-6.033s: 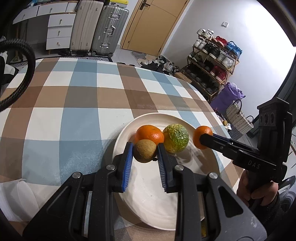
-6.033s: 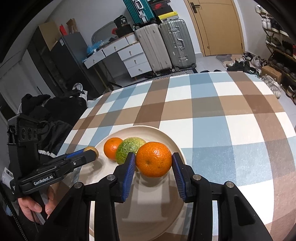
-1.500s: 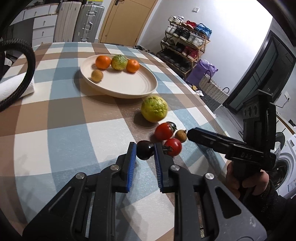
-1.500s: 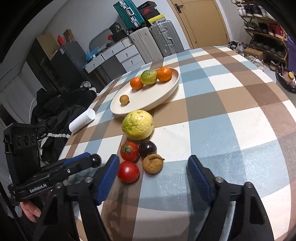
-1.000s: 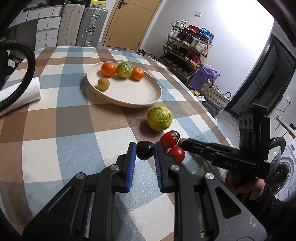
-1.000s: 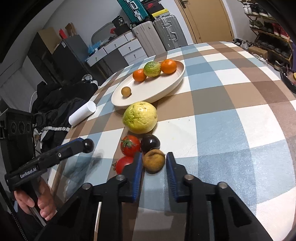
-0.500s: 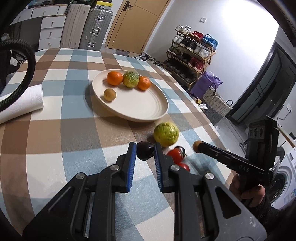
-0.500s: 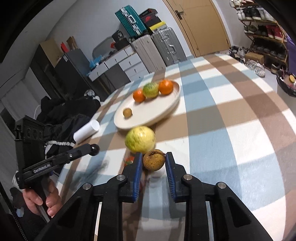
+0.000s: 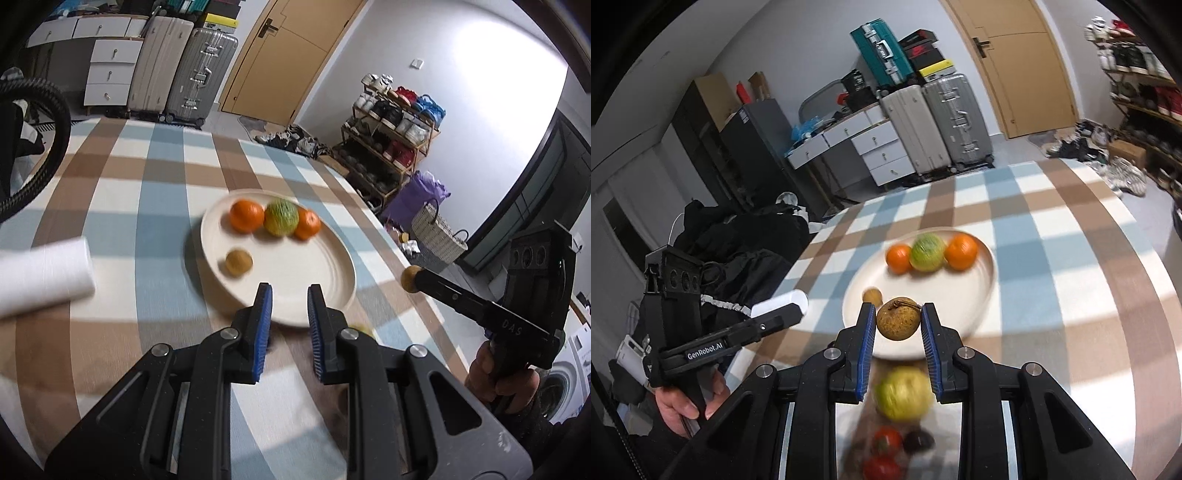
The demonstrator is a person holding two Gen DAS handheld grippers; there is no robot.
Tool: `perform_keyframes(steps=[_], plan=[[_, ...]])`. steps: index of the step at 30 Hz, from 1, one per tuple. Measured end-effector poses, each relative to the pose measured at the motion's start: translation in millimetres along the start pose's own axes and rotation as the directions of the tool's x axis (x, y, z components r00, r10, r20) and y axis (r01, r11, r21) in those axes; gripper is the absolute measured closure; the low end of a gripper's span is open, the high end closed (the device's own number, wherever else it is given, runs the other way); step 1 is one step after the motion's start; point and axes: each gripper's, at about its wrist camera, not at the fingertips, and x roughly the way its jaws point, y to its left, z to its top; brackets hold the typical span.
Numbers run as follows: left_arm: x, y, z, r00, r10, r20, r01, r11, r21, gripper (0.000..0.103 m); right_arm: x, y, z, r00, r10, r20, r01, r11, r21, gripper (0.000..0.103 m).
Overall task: Organize fruits
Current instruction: 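Carry the plum and brown fruit over the cream plate and open both tools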
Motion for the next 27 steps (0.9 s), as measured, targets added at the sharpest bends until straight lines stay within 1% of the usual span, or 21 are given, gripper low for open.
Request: perform_keyframes(steps=[3,5,7,10,12,14,16,18,20,27], plan=[[11,6,17,1.0,0.001,0.009,-0.001,1.0,-0.004,0.086,23,3,21,1.0,0.019,-0.021,-0.019,1.0,-0.016,0.077],[19,13,24,1.0,-0.003,0.007,0.003,1.0,-0.016,0.086,39,2,27,0.999,0.026,-0.043,-0.027,1.0,-0.01,0.077],[24,18,26,1.0,0.001,0.003,-0.001,1.0,-0.02,0.086,51,2,29,0.998,0.034,-0.055,-0.035,0.999,-0.009,0.077],[29,25,18,0.999,0.009,-0.031,-0.01,0.999,-0.031,0.086,60,-4,27,0.996,0.054,-0.066,-0.053,0.998,0.017,0.077],[30,29,8,0.998,0.002,-0.056,-0.004,0.999,-0.044,0.085,59,-8,23,0.996,0.062,-0.069,-0.06,0.998,0.025,0.077],[34,30,-7,0.995,-0.02,-0.096,0.015,0.998,-0.061,0.078,55,-11,17,0.997,0.055,-0.062,-0.054,0.998,0.025,0.077],[38,28,-19,0.993,-0.021,-0.116,0.014,0.998,-0.063,0.061,49,-16,12,0.997,0.05,-0.059,-0.048,0.998,0.037,0.077],[44,24,-28,0.991,-0.006,-0.136,-0.001,0.999,-0.051,0.059,44,-22,7,0.998,0.042,-0.055,-0.039,0.998,0.055,0.077],[52,21,-33,0.988,-0.005,-0.153,-0.003,0.999,-0.053,0.059,38,-26,3,0.998,0.034,-0.048,-0.031,0.997,0.065,0.077],[73,18,-36,0.983,0.042,-0.177,-0.05,0.998,-0.042,0.059,22,-27,-3,0.999,0.021,-0.031,-0.02,0.998,0.056,0.077]])
